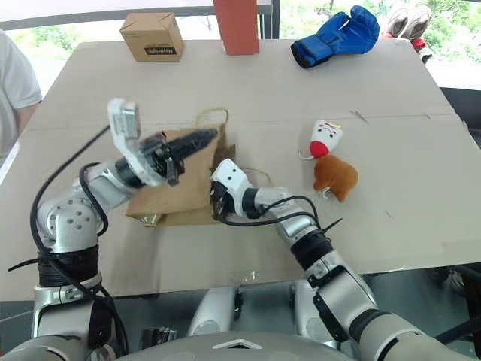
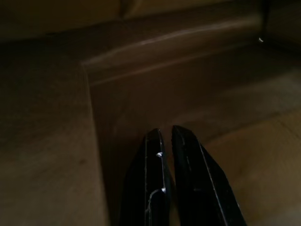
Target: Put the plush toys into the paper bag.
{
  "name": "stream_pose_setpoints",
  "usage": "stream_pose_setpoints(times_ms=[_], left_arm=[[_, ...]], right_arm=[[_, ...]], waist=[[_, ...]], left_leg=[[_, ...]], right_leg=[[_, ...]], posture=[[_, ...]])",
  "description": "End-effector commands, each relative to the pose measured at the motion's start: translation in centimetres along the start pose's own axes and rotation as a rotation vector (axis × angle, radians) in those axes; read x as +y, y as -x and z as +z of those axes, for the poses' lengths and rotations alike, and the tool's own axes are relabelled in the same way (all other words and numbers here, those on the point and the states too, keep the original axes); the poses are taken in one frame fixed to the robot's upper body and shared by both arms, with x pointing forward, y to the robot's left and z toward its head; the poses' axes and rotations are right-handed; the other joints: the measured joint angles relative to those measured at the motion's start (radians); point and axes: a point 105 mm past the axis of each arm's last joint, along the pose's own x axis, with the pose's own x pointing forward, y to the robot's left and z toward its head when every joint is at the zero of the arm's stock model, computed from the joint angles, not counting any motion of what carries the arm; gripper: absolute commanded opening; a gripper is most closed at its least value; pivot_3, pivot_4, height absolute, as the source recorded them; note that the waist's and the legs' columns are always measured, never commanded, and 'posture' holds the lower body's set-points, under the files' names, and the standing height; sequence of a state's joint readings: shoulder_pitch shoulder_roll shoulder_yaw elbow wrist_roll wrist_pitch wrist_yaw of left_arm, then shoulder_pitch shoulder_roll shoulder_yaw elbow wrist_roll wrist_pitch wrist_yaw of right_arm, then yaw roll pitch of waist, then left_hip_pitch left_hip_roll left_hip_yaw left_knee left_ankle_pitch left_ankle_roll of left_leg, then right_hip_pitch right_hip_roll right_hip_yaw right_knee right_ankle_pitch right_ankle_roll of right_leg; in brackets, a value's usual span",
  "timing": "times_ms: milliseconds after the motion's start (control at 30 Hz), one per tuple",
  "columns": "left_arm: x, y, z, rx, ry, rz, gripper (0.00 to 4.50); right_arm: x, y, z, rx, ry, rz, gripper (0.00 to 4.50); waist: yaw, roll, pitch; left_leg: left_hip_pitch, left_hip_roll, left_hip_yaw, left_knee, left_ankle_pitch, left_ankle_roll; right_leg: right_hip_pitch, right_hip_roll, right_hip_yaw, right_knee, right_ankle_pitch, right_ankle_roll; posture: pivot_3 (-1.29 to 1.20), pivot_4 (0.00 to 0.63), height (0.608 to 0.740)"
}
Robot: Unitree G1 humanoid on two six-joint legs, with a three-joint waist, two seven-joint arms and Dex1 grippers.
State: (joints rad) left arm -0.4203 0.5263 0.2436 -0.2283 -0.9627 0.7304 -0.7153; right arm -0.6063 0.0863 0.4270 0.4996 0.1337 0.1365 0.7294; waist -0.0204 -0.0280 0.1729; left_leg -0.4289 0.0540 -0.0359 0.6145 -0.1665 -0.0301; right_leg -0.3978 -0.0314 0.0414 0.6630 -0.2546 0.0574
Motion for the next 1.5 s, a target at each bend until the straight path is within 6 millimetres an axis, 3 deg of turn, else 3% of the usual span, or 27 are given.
stream_pose_setpoints(times_ms=[33, 200, 300, 567, 700, 1033, 1133, 1233, 1433, 1500], left_arm=[[1.0, 0.3, 3.7, -0.132, -0.118, 0.099, 0.0], [1.5, -0.3, 5.6, -0.195, -0.208, 0.187, 0.0], [1.2, -0.3, 6.4, -0.225, -0.311, 0.191, 0.0], [0.2, 1.0, 4.5, -0.117, -0.26, 0.083, 0.0], [0.7, 2.7, 3.0, -0.031, -0.252, 0.047, 0.0], [2.7, 4.9, 3.2, 0.043, -0.213, 0.006, 0.0], [3.1, 4.8, 3.9, 0.039, -0.197, -0.022, 0.0], [3.5, 4.7, 4.6, 0.024, -0.189, -0.034, 0.0], [3.8, 4.9, 4.6, 0.03, -0.18, -0.063, 0.0], [3.6, 4.8, 4.5, 0.028, -0.172, -0.085, 0.0]], right_arm=[[-0.4, -0.5, -0.5, 0.012, 0.009, -0.06, 0.11], [-1.8, -1.3, -0.4, 0.036, 0.053, -0.169, 0.11], [-2.9, -1.6, 0.8, 0.001, 0.067, -0.245, 0.11], [-2.7, -1.2, 4.1, -0.12, 0.04, -0.221, 0.11], [-3.1, -0.9, 4.2, -0.093, 0.03, -0.247, 0.11], [-2.5, -0.5, 5.8, -0.1, 0.009, -0.206, 0.11], [-2.6, 0.5, 6.8, -0.111, -0.002, -0.182, 0.11], [-2.9, 2.2, 8.2, -0.149, -0.01, -0.179, 0.87], [-2.2, 6.8, 9.7, -0.168, 0.037, -0.206, 3.27], [-2.2, 8.8, 10.0, -0.166, 0.067, -0.259, 4.28]], waist=[[-0.003, 0.0, 0.0], [-0.014, 0.0, 0.0], [-0.014, 0.0, 0.0], [-0.018, 0.0, 0.0], [-0.024, 0.001, 0.0], [-0.022, 0.001, 0.001], [-0.021, 0.001, 0.001], [-0.019, 0.001, 0.001], [-0.019, 0.001, 0.001], [-0.019, 0.001, 0.001]], left_leg=[[0.0, 0.0, 0.0, 0.0, 0.0, 0.0], [0.001, 0.0, 0.0, 0.0, 0.0, 0.0], [0.001, 0.0, 0.0, 0.0, 0.0, 0.0], [-0.001, 0.0, 0.0, -0.001, 0.0, 0.0], [-0.001, 0.001, 0.0, -0.003, 0.0, 0.0], [-0.002, 0.001, 0.001, -0.003, 0.0, 0.0], [-0.003, 0.002, 0.0, -0.003, 0.0, 0.0], [-0.004, 0.002, 0.001, -0.003, 0.0, 0.0], [-0.004, 0.001, 0.001, -0.004, 0.0, 0.0], [-0.004, 0.002, 0.001, -0.004, 0.0, 0.0]], right_leg=[[0.0, 0.0, 0.0, 0.0, 0.0, 0.0], [0.0, 0.001, 0.0, 0.001, 0.0, 0.0], [0.001, 0.001, 0.0, 0.001, 0.001, -0.001], [0.0, 0.001, 0.001, 0.0, 0.001, -0.001], [-0.003, 0.001, 0.001, 0.0, 0.001, -0.001], [-0.004, 0.001, 0.001, 0.0, 0.001, -0.001], [-0.005, 0.002, 0.001, 0.0, 0.001, -0.001], [-0.005, 0.002, 0.001, 0.0, 0.001, -0.001], [-0.005, 0.001, 0.001, 0.0, 0.001, -0.001], [-0.006, 0.001, 0.001, 0.0, 0.001, -0.001]], posture=[[0.0, 0.15, 0.74], [0.0, 0.15, 0.74], [0.0, 0.15, 0.74], [0.0, 0.15, 0.74], [0.0, 0.15, 0.74], [0.0, 0.15, 0.74], [0.0, 0.15, 0.74], [0.0, 0.15, 0.74], [0.0, 0.15, 0.74], [0.0, 0.15, 0.74]])
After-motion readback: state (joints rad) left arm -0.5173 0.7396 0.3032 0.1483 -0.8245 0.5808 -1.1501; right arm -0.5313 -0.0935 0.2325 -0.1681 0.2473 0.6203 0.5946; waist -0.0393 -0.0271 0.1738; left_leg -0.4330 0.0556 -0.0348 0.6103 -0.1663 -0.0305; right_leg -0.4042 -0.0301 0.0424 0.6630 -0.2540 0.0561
